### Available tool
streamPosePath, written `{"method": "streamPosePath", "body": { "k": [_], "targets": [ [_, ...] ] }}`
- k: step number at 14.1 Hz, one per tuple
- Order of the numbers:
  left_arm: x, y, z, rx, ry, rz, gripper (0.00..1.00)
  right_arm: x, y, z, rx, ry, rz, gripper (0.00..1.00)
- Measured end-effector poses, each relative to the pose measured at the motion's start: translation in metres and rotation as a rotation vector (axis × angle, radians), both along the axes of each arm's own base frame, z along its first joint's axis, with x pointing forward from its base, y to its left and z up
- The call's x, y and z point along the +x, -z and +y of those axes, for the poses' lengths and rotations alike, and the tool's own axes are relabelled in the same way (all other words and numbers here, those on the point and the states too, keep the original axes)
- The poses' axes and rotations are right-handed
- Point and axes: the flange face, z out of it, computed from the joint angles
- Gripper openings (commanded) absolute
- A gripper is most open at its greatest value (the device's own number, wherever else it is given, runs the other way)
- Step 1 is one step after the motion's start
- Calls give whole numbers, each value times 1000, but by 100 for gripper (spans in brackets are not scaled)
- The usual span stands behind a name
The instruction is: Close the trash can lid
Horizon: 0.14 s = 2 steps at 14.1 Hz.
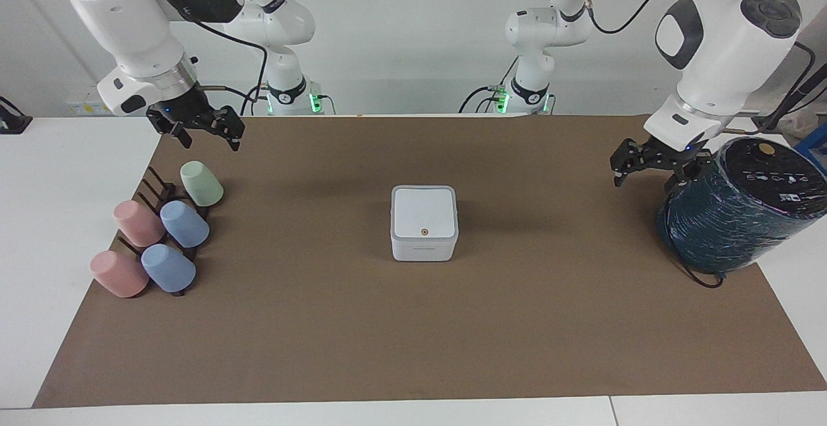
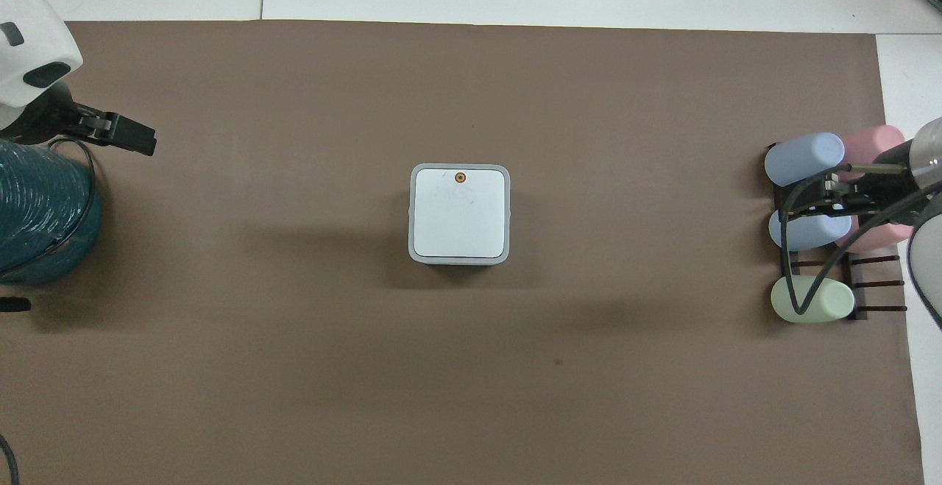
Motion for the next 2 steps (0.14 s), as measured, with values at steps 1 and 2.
{"method": "streamPosePath", "body": {
  "k": [1, 2],
  "targets": [
    [0, 0, 0, 0, 0, 0, 100, 0, 0, 0, 0, 0, 0, 100],
    [0, 0, 0, 0, 0, 0, 100, 0, 0, 0, 0, 0, 0, 100]
  ]
}}
